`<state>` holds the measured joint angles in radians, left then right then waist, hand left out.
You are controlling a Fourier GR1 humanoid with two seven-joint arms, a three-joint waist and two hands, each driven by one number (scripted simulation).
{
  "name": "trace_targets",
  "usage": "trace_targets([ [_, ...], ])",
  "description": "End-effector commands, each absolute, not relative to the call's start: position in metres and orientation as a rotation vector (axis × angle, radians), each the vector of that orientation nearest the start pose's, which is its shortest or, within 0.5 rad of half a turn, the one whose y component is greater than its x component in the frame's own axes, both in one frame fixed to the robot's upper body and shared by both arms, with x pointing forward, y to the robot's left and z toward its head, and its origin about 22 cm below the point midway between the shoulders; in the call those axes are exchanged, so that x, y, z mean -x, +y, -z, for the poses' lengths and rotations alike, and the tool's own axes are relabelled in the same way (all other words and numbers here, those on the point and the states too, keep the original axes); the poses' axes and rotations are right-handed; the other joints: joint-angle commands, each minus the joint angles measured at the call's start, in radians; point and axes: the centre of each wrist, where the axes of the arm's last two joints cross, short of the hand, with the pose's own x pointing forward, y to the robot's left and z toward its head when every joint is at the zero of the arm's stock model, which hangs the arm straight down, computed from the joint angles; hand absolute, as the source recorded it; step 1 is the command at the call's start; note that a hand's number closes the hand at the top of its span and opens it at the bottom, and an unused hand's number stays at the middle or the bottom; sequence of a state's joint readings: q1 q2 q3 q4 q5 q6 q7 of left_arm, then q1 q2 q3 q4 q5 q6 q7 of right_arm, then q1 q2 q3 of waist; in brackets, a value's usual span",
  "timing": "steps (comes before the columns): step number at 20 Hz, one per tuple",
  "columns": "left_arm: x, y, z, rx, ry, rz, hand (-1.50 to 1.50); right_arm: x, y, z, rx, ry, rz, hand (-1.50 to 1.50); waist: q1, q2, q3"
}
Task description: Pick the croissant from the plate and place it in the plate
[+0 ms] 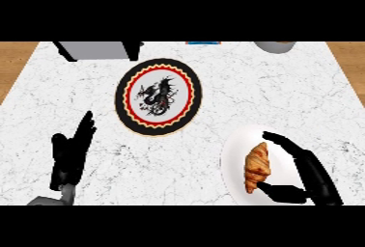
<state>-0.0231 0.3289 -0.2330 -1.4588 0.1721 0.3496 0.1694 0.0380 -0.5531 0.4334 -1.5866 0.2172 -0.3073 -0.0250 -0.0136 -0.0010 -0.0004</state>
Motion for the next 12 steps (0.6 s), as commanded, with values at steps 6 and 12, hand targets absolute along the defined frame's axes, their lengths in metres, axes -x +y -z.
trace_targets([
  [6,-0.252,0.251,0.012,-0.236,-1.294,0.040,0.00,-0.234,-0.242,-0.051,0.751,-1.246,-1.108,-1.50,0.022,0.001,-0.003],
  [12,-0.250,0.242,0.008,-0.237,-1.295,0.051,0.00,-0.257,-0.225,-0.074,0.698,-0.947,-1.268,-1.50,0.034,0.003,-0.001],
])
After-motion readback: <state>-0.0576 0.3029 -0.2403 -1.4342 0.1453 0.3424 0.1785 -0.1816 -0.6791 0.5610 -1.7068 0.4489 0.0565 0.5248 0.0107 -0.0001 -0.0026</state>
